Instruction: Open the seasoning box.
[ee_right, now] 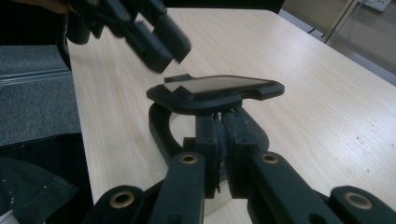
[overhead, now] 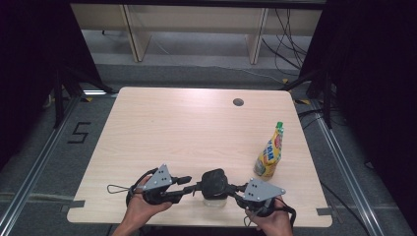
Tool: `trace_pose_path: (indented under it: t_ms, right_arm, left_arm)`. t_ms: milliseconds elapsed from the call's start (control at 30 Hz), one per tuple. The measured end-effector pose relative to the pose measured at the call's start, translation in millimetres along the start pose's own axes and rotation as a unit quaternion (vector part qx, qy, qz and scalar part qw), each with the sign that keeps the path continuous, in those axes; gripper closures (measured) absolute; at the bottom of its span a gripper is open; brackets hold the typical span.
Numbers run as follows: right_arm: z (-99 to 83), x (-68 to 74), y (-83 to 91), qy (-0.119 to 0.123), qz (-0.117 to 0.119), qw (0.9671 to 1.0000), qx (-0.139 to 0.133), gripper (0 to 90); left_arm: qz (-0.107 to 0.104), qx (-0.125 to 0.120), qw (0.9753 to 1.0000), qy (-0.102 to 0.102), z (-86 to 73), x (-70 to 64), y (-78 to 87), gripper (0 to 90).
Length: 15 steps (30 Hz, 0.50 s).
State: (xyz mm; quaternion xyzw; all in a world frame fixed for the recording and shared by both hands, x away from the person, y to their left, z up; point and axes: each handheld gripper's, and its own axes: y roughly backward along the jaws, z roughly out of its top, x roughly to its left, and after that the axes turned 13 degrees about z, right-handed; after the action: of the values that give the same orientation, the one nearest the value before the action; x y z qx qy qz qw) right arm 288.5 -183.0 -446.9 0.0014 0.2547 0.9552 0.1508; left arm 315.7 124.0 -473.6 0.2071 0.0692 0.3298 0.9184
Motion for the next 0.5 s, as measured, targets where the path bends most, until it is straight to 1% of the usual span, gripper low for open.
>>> trace_pose_path:
  t_ms: [33,67,100,133,167,233,267,300,333,367,400,433,467,500]
  right_arm:
    - [1.0,0.2,-0.8,0.000,0.002,1.0000,0.002,86.1]
    - [2.0,0.7,-1.1,-0.002,-0.001,1.0000,0.005,86.1]
    - [3.2,0.2,-2.2,0.004,0.000,1.0000,0.006,86.1]
    - [4.2,-0.2,-3.5,0.011,-0.002,0.9999,0.002,86.1]
    - [5.6,0.6,-4.2,0.005,-0.001,1.0000,0.001,86.0]
    - [8.6,0.5,-5.4,0.013,-0.001,0.9999,0.002,85.8]
    - [9.9,1.2,-6.0,0.011,-0.005,0.9999,0.001,85.8]
    - [11.4,1.1,-7.6,0.017,0.001,0.9999,0.001,85.7]
    - [12.6,1.2,-8.7,0.020,0.001,0.9998,0.001,85.7]
    - [13.9,2.3,-9.3,0.016,0.004,0.9999,0.003,85.6]
    - [15.3,1.9,-11.0,0.021,0.004,0.9998,0.002,85.3]
    - [16.1,2.8,-11.3,0.014,0.004,0.9999,0.003,85.2]
    - [17.0,3.0,-12.6,0.015,0.002,0.9999,-0.001,85.3]
    - [18.5,2.9,-14.1,0.019,0.007,0.9998,-0.003,85.3]
  left_arm:
    - [-0.007,0.002,0.9998,-0.019,-2.1,1.2,-0.6,64.4]
    - [-0.009,0.007,0.9998,-0.016,-4.8,-0.8,-1.7,63.9]
    - [-0.009,0.012,0.9996,-0.023,-6.7,-2.0,-3.2,63.5]
    - [-0.011,0.015,0.9995,-0.024,-8.4,-3.4,-5.9,62.6]
    - [-0.012,0.019,0.9992,-0.032,-9.5,-4.1,-8.6,62.2]
    - [-0.014,0.023,0.9993,-0.028,-13.3,-6.8,-14.7,61.3]
    - [-0.016,0.027,0.9988,-0.039,-15.4,-6.1,-17.6,61.3]
    - [-0.014,0.033,0.9985,-0.042,-17.4,-6.9,-20.4,61.1]
    - [-0.013,0.031,0.9982,-0.050,-18.3,-7.0,-22.8,61.3]
    - [-0.014,0.027,0.9985,-0.045,-18.8,-7.0,-25.1,61.8]
    - [-0.015,0.030,0.9984,-0.046,-18.4,-6.1,-25.1,62.4]
    - [-0.015,0.030,0.9984,-0.046,-18.4,-6.1,-25.1,62.9]
    - [-0.015,0.026,0.9984,-0.047,-17.9,-5.1,-26.0,63.3]
    - [-0.022,0.024,0.9987,-0.040,-18.2,-6.1,-27.4,63.4]
